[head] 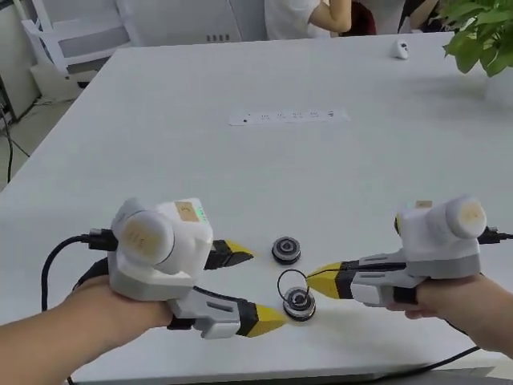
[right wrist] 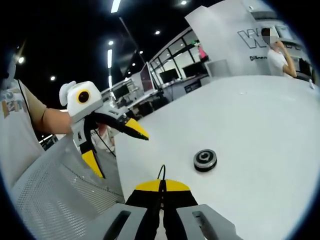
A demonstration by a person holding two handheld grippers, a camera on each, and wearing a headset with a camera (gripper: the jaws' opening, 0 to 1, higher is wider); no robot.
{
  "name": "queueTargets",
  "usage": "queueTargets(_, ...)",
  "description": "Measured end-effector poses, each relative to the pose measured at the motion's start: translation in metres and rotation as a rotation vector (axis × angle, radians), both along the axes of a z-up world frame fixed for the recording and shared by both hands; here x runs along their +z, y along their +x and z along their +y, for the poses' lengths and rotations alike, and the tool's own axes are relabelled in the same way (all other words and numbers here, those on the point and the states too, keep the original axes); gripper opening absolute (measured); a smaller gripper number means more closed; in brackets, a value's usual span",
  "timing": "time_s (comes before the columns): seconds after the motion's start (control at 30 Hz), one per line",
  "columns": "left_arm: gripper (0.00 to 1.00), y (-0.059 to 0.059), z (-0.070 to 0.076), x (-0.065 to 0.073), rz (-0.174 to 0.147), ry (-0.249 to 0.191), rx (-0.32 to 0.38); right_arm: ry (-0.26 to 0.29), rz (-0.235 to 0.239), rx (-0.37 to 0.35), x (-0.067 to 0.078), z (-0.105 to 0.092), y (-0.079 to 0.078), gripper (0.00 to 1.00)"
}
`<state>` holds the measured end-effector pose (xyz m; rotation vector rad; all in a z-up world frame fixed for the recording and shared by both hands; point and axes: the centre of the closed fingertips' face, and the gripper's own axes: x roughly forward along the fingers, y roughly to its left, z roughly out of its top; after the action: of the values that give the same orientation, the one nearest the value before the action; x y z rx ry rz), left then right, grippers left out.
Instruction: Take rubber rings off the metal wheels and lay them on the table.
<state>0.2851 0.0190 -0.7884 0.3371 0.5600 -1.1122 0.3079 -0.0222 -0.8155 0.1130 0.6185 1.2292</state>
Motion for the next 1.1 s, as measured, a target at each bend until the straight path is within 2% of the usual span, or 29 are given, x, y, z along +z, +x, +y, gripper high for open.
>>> queueTargets(0.13,0.66,0.002,0.012,-0.001,-0.011,0.015,0.018,0.003,-0.008,0.015,0.006,0.005,0.002,0.00)
queueTargets(0.43,0.68,0.004,0.034,0.001,-0.005,0.006,0.074,-0.003,-0.018,0.047,0.012,0.017,0.010,0.00)
queueTargets(0.73,0.69,0.004,0.054,0.003,-0.001,0.014,0.108,-0.028,-0.026,0.100,0.011,0.036,0.014,0.00)
queueTargets(1.1,0.69,0.006,0.073,0.005,0.002,0.014,0.153,-0.058,-0.023,0.142,0.001,0.054,0.018,0.00)
